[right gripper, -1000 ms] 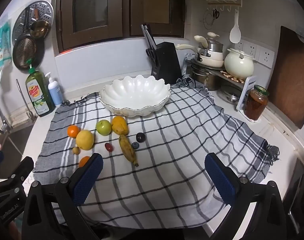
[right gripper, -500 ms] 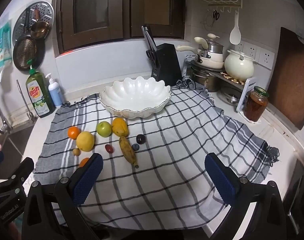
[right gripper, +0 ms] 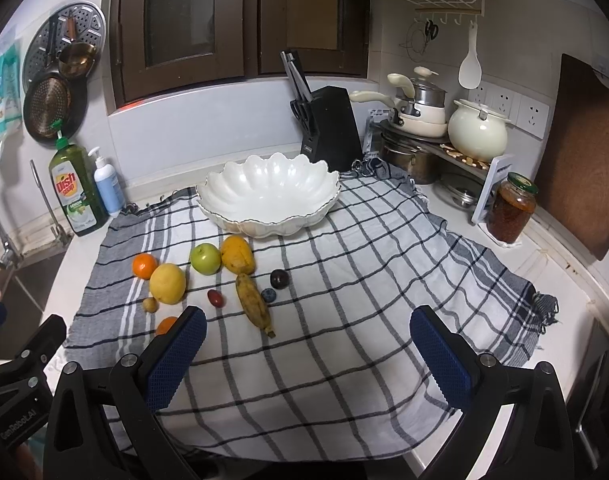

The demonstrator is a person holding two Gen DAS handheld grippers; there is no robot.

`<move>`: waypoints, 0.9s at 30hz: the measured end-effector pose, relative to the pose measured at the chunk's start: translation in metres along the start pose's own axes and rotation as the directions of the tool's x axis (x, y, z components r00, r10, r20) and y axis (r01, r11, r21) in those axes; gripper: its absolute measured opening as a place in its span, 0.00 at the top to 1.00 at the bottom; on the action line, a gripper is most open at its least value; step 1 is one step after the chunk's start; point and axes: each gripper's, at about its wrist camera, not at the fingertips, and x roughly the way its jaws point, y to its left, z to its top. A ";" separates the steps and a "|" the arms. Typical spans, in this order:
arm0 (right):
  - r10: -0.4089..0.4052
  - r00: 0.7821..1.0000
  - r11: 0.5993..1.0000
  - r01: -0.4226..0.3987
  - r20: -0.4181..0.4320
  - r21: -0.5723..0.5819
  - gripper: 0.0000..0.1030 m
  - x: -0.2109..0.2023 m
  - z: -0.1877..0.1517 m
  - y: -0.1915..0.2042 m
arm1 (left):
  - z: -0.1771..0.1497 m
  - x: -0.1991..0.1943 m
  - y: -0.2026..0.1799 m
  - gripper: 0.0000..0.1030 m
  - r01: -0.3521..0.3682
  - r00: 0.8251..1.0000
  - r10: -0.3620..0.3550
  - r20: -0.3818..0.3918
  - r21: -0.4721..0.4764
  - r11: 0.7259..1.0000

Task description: Organize fruits

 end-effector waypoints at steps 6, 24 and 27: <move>-0.001 1.000 1.000 0.001 0.000 0.000 0.00 0.001 0.000 0.001 | 0.000 0.000 0.000 0.00 -0.002 1.000 0.002 -0.001 0.001 1.000; -0.004 1.000 1.000 0.004 0.001 -0.003 0.00 0.002 -0.002 -0.001 | -0.002 0.005 -0.004 0.00 0.001 1.000 -0.001 -0.005 0.006 1.000; -0.003 1.000 1.000 0.003 0.000 -0.002 0.00 0.002 -0.002 -0.001 | -0.002 0.005 -0.003 0.00 0.003 1.000 -0.003 -0.005 0.007 1.000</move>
